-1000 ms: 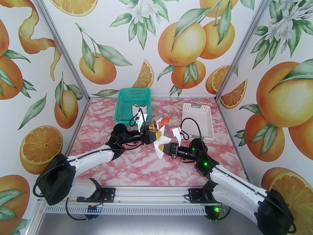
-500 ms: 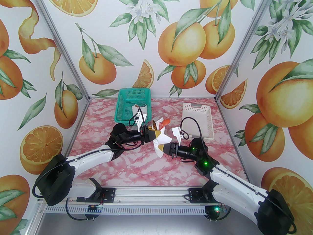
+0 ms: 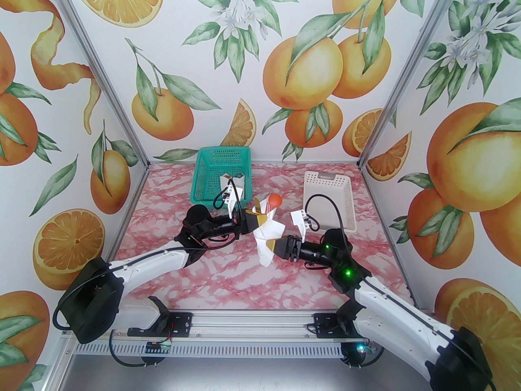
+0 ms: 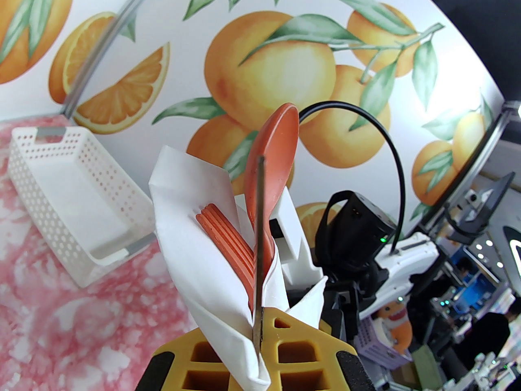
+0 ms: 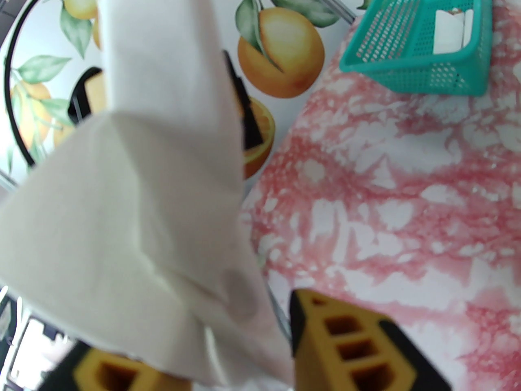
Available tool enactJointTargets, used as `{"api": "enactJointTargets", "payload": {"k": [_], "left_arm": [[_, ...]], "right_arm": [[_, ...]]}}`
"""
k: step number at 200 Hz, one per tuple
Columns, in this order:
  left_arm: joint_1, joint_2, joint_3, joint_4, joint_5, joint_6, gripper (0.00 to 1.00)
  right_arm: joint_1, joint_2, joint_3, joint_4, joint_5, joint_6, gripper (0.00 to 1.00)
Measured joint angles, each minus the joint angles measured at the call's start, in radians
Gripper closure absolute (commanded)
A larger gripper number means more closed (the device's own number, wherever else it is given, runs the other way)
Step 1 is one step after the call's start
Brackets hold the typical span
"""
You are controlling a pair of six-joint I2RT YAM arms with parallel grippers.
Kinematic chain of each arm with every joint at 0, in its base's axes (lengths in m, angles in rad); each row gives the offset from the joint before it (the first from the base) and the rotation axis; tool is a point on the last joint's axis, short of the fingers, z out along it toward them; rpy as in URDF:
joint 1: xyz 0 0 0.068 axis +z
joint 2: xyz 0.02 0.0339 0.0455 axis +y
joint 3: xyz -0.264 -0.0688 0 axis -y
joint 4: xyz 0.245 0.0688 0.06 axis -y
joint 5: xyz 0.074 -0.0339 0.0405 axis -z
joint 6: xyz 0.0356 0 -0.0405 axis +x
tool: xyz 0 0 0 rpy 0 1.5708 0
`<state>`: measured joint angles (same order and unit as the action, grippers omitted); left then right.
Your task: Place the utensils on the paper napkin and roll it up
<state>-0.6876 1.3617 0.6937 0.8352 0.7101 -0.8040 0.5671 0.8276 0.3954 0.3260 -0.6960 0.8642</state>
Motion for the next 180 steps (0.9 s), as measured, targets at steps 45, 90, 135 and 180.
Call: {"api": "enactJointTargets", "payload": {"k": [45, 90, 135, 180], "left_arm": [[0.0, 0.0, 0.012, 0.006, 0.009, -0.027, 0.97], [0.0, 0.0, 0.015, -0.003, 0.008, -0.029, 0.97], [0.003, 0.0, 0.015, -0.032, -0.003, -0.026, 0.97], [0.032, -0.014, 0.015, -0.061, 0.005, -0.024, 0.52]], "right_arm": [[-0.002, 0.021, 0.005, 0.01, -0.005, -0.016, 0.14], [0.042, 0.099, 0.021, 0.06, -0.005, -0.013, 0.29], [0.055, 0.117, 0.024, 0.116, -0.012, 0.002, 0.69], [0.055, 0.108, 0.025, 0.12, -0.011, 0.007, 1.0]]}}
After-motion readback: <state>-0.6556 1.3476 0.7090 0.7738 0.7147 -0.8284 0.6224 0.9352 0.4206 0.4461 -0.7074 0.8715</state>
